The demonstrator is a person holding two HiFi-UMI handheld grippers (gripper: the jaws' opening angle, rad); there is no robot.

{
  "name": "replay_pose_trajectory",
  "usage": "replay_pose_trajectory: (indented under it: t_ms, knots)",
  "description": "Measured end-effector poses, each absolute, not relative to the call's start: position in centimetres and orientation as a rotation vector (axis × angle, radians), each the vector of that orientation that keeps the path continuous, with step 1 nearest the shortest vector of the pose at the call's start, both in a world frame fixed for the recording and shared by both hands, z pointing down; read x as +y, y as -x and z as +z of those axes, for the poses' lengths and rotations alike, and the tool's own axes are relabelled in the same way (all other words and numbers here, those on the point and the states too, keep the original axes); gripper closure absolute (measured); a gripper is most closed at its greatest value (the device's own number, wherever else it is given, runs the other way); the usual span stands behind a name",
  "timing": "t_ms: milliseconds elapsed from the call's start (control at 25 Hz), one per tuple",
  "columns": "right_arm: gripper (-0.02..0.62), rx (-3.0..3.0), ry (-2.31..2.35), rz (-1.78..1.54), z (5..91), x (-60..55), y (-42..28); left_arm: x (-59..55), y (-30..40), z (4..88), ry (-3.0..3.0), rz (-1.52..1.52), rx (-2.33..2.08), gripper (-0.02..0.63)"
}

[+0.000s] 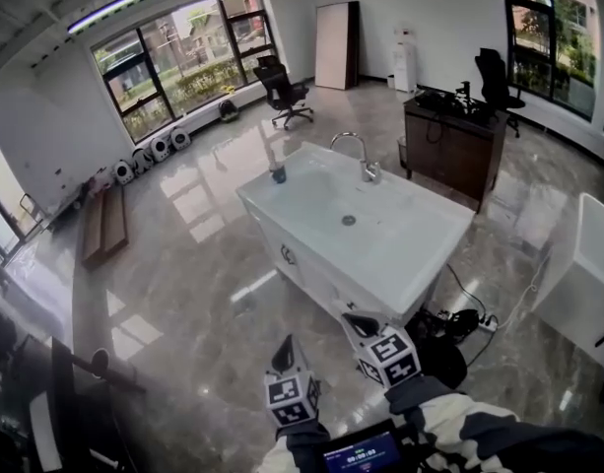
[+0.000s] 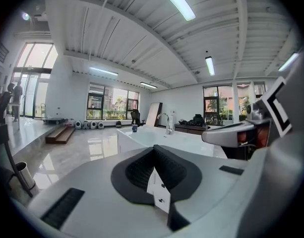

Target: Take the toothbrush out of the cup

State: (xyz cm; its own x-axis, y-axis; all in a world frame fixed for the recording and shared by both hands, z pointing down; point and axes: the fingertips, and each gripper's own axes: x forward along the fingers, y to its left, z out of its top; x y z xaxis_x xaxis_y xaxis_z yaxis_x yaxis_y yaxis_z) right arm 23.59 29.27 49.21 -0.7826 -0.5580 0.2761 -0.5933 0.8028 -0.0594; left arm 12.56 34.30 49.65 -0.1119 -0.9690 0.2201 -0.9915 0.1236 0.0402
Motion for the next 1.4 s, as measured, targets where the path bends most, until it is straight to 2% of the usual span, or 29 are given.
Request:
replay_pose_trajectory:
  t_ms: [320,880,1400]
  knots:
    - [0.606,-2.739,-0.937,0.213,48.5,24.2,-17.7,28.6,-6.6,48.8,-2.022,0.181,-2.179,0.601]
    - [0.606,-2.712,-0.942,0.171,48.9,14.4,-12.3,18.8,-1.9,50.5,-2.022,0.149,-2.120,0.601]
    - [0.606,-2.696,-0.897,0.208,51.2,-1.2,-7.8,3.3,3.5,51.6,-1.956,0.175,-2.133,0.601]
